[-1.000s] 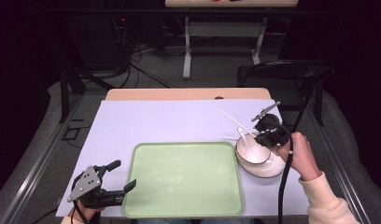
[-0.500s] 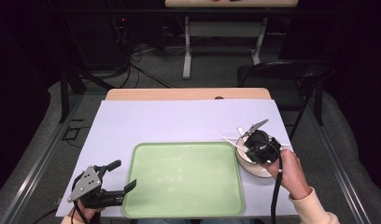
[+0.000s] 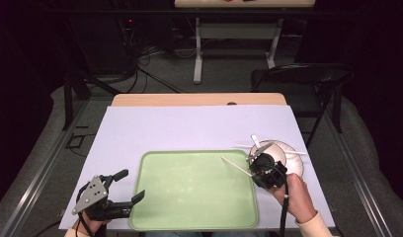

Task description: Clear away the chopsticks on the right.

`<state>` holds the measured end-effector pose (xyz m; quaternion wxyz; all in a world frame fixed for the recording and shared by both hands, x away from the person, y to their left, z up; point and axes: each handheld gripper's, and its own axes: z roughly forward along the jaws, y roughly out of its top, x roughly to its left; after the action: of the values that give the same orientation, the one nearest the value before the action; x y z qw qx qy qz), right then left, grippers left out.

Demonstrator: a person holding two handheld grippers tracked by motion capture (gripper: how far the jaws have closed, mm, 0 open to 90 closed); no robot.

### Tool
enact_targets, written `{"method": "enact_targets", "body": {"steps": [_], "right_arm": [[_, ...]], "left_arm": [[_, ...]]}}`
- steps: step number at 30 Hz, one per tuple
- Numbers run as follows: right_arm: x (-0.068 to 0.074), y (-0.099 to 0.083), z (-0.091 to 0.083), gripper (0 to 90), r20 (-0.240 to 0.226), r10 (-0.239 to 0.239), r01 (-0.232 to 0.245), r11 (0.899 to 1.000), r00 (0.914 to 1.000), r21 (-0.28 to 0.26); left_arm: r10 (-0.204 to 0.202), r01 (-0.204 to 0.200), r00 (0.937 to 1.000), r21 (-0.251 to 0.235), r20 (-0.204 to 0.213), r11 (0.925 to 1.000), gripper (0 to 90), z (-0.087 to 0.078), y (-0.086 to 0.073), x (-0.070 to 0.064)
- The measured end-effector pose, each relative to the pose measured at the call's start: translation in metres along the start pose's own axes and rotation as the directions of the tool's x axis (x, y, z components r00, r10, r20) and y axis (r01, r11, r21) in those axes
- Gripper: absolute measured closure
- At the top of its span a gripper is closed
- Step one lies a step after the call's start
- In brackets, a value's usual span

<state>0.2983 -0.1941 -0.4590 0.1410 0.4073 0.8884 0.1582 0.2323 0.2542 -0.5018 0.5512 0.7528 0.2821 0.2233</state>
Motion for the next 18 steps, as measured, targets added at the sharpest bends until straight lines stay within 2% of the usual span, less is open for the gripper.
{"method": "enact_targets", "body": {"steps": [6,11,18], "right_arm": [[0.003,-0.007,0.012,84.3,-0.002,0.019,-0.019,1.000,0.9998,0.021],[0.008,-0.007,0.022,84.3,-0.014,0.010,-0.010,0.999,0.9999,0.043],[0.018,-0.003,0.050,84.2,-0.082,0.021,-0.013,0.995,0.9964,0.099]], "left_arm": [[0.001,-0.001,1.0000,0.000,0.002,1.0000,15.1,0.000,0.000,0.000],[0.003,-0.003,1.0000,-0.001,0.004,1.0000,15.1,0.000,0.000,0.000],[0.005,-0.005,1.0000,-0.004,0.007,1.0000,15.1,0.001,0.000,0.000]]}}
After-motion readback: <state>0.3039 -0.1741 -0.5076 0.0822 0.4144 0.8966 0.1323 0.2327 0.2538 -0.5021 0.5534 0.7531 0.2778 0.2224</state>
